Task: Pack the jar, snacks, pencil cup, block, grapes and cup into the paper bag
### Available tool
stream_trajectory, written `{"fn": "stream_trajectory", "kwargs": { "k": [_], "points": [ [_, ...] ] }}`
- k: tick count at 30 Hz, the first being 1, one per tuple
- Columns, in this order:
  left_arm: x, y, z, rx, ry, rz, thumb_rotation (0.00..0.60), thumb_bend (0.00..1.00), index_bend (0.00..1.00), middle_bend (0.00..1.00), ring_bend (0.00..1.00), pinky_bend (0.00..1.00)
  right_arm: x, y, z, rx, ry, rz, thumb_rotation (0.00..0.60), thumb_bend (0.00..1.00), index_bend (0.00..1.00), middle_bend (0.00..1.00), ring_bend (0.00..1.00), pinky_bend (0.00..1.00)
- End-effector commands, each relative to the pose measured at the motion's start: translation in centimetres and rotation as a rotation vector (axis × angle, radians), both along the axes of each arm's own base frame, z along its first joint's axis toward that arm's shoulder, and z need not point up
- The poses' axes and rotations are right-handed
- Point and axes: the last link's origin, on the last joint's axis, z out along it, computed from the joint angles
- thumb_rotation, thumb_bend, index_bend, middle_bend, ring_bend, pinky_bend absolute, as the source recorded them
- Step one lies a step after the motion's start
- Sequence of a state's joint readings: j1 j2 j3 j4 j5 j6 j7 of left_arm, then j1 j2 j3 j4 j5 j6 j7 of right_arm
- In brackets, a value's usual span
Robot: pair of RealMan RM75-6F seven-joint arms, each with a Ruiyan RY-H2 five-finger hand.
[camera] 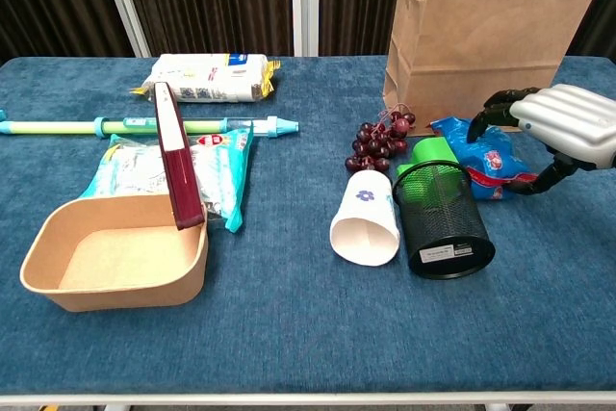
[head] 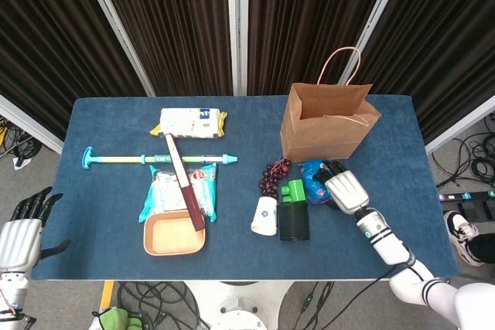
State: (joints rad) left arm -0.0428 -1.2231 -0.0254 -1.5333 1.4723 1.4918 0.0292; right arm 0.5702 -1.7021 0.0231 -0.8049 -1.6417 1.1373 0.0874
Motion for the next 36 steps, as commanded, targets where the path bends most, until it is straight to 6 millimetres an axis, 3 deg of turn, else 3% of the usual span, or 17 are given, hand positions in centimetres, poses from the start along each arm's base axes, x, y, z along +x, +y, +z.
{"fn": "stream_trajectory", "kwargs": {
  "k": [1,5,10,17,21,28,36],
  "points": [
    [-0.1,0.0,0.0,-0.001,-0.002,0.003,0.6,0.04,0.22,0.17,0.13,0.14,0.6,0.3,-0.7,-0.046,-0.03,0.089,0.6,0.36,0.55,0.48,0.32,0.4],
    [-0.1,0.0,0.0,-0.002,-0.004,0.001,0.6,0.04,0.22,0.17,0.13,0.14,1.2,0.4,0.8,-0.091,-0.123,0.152,0.6,0.41,0.68,0.59,0.44,0.51],
    [0.1,0.1,0.0,0.0,-0.003,-0.008,0.6,0.04,0.22,0.17,0.13,0.14,2.7,1.1,4.0,-0.129,-0.238,0.269,0.6,0.41,0.72,0.62,0.46,0.53],
    [0.3,0.2,0.1,0.001,0.0,-0.015,0.6,0.04,0.22,0.17,0.13,0.14,7.5,3.0,10.3,-0.151,-0.459,0.447,0.6,0.4,0.72,0.62,0.45,0.53],
    [0.4,0.2,0.2,0.001,0.004,-0.019,0.6,0.04,0.22,0.17,0.13,0.14,10.5,3.1,14.1,-0.209,-0.536,0.488,0.6,0.39,0.72,0.62,0.45,0.53],
    [0.5,0.0,0.3,-0.001,0.007,-0.02,0.6,0.04,0.22,0.17,0.13,0.14,14.1,0.7,19.2,-0.332,-0.604,0.458,0.6,0.38,0.71,0.62,0.44,0.53],
    [0.6,-0.1,0.3,-0.007,0.006,-0.02,0.6,0.04,0.22,0.17,0.13,0.14,14.5,-3.7,21.0,-0.394,-0.556,0.191,0.6,0.37,0.66,0.61,0.43,0.52]
  ]
}}
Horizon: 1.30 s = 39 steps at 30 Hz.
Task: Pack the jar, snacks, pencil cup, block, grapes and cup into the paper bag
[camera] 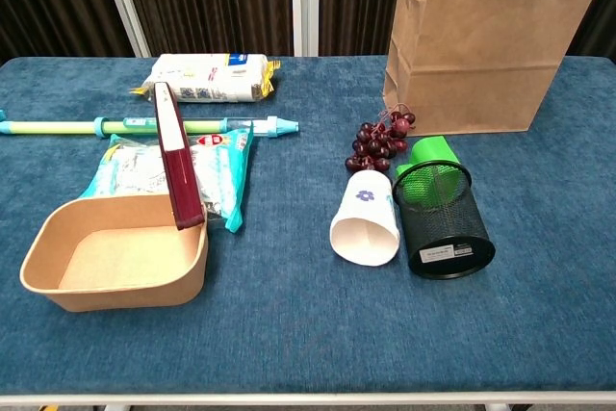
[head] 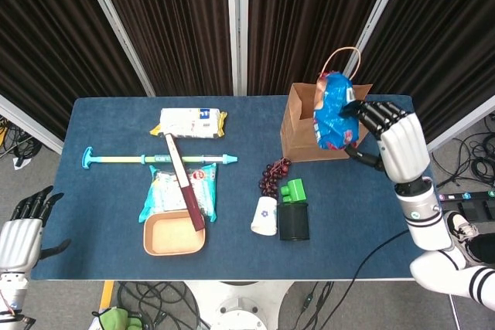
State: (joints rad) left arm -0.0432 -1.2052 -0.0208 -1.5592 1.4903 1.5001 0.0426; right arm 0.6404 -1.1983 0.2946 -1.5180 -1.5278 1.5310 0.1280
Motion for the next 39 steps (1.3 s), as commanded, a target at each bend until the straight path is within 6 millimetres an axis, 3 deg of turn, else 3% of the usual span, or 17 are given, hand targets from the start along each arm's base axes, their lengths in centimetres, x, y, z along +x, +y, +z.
{"fn": "stream_trajectory", "kwargs": {
  "k": [1,8,13,31,35,39],
  "points": [
    [0.0,0.0,-0.1,-0.003,-0.002,-0.002,0.6,0.04,0.22,0.17,0.13,0.14,0.8,-2.9,1.0,0.031,-0.003,-0.146,0.6,0.37,0.65,0.61,0.42,0.52],
    [-0.1,0.0,-0.2,-0.01,-0.005,0.008,0.6,0.04,0.22,0.18,0.13,0.14,0.5,-6.1,-0.8,0.138,0.01,-0.327,0.6,0.36,0.58,0.56,0.38,0.51],
    [-0.3,0.1,-0.2,-0.012,-0.007,0.015,0.6,0.04,0.22,0.17,0.13,0.14,0.6,-7.0,-2.4,0.215,0.004,-0.389,0.6,0.36,0.53,0.53,0.36,0.5],
    [-0.6,0.2,-0.5,-0.017,-0.014,0.019,0.6,0.04,0.22,0.17,0.13,0.14,0.3,-6.3,-2.6,0.419,-0.185,-0.452,0.6,0.35,0.36,0.46,0.32,0.5],
    [-0.6,0.2,-0.5,-0.02,-0.013,0.02,0.6,0.04,0.22,0.17,0.13,0.14,-0.1,-6.9,-2.8,0.46,-0.243,-0.485,0.6,0.34,0.29,0.43,0.29,0.5],
    [-0.7,0.3,-0.5,-0.019,-0.013,0.021,0.6,0.04,0.22,0.17,0.13,0.14,0.0,-7.4,-2.8,0.52,-0.295,-0.499,0.6,0.28,0.15,0.34,0.21,0.44]
  ]
}}
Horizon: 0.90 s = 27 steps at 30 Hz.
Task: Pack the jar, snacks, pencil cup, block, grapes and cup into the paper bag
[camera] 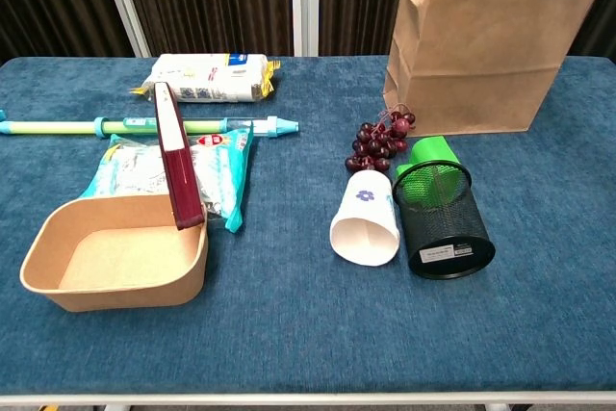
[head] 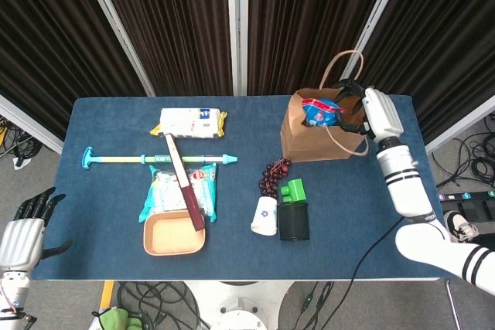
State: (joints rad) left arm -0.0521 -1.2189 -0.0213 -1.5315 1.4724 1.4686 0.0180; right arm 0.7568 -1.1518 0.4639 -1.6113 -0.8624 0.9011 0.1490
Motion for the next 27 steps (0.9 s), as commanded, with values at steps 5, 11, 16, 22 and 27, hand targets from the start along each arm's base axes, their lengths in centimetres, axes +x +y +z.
{"fn": "stream_trajectory", "kwargs": {
  "k": [5,11,16,22,27],
  "points": [
    [-0.1,-0.1,0.0,0.002,0.0,0.008,0.6,0.04,0.22,0.17,0.13,0.14,0.3,-0.1,0.8,0.007,-0.06,0.019,0.6,0.2,0.04,0.25,0.11,0.32],
    [0.0,0.0,0.0,-0.001,0.001,0.002,0.6,0.04,0.22,0.17,0.13,0.14,1.6,3.2,1.8,0.017,-0.113,0.217,0.6,0.15,0.03,0.24,0.1,0.28],
    [0.2,0.1,0.0,-0.002,0.004,-0.005,0.6,0.04,0.22,0.17,0.13,0.14,2.0,7.1,2.3,-0.008,-0.152,0.427,0.6,0.1,0.04,0.3,0.11,0.28],
    [0.5,0.1,0.0,-0.002,0.004,-0.015,0.6,0.04,0.22,0.17,0.13,0.14,1.8,10.8,1.0,0.06,-0.092,0.577,0.6,0.09,0.1,0.3,0.13,0.28],
    [0.5,-0.2,0.0,-0.002,0.004,-0.007,0.6,0.04,0.22,0.17,0.13,0.14,1.0,12.8,-1.2,0.149,0.037,0.611,0.6,0.08,0.11,0.31,0.13,0.28]
  ]
}}
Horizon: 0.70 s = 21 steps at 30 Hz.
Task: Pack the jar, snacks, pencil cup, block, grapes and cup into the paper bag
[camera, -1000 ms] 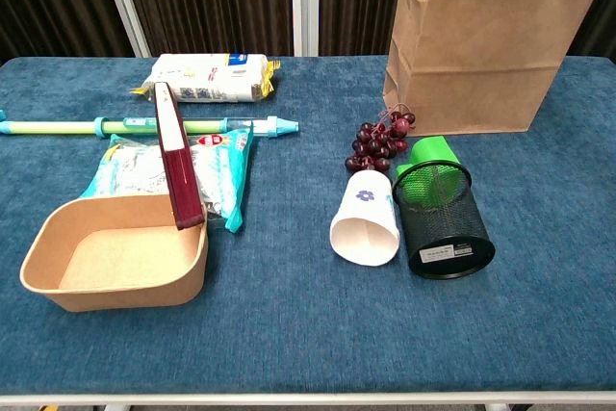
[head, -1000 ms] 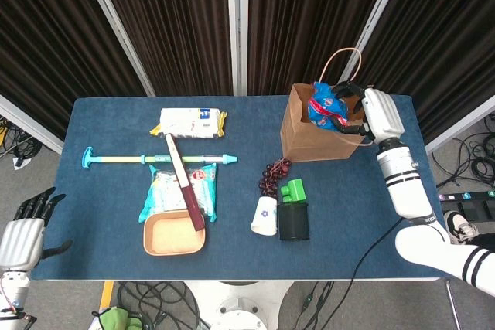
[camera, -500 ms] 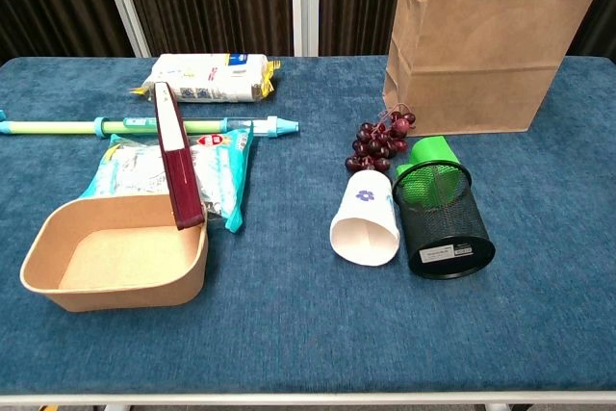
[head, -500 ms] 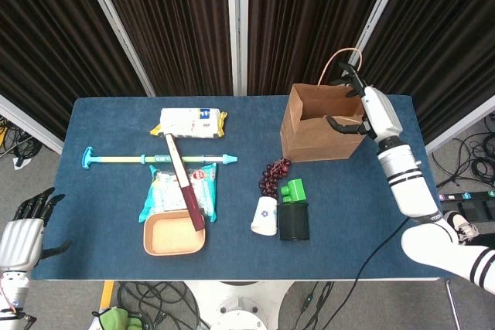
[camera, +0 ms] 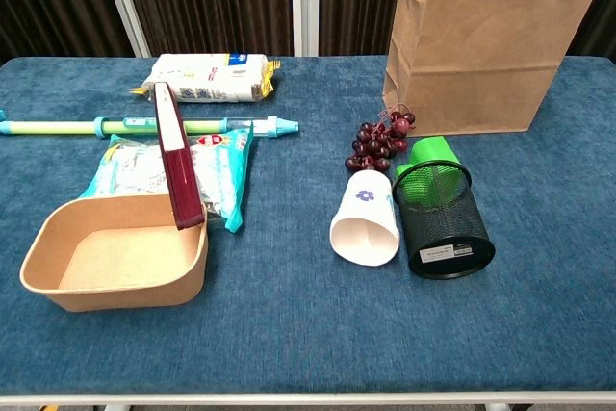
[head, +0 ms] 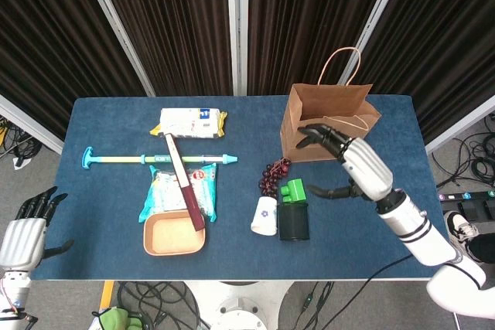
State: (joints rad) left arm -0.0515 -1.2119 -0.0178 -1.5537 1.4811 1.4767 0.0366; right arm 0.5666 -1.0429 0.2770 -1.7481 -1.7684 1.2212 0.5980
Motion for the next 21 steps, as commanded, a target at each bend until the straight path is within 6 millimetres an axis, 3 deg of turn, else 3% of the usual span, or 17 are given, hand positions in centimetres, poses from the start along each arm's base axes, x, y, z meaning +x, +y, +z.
{"fn": "stream_trajectory", "kwargs": {
  "k": [1,11,21],
  "points": [
    [0.0,-0.1,0.0,-0.002,0.0,0.005,0.6,0.04,0.22,0.17,0.13,0.14,-1.0,1.8,-1.5,0.041,0.096,0.014,0.6,0.07,0.11,0.31,0.13,0.28],
    [0.1,-0.3,-0.1,-0.009,0.0,0.006,0.6,0.04,0.22,0.17,0.13,0.14,-4.3,1.6,-7.7,0.132,0.47,-0.113,0.6,0.06,0.11,0.31,0.13,0.31],
    [-0.3,-0.7,-0.2,-0.015,-0.002,0.021,0.6,0.04,0.22,0.17,0.13,0.14,-5.2,-0.6,-11.6,0.174,0.588,-0.2,0.6,0.08,0.11,0.3,0.13,0.29]
  ]
}}
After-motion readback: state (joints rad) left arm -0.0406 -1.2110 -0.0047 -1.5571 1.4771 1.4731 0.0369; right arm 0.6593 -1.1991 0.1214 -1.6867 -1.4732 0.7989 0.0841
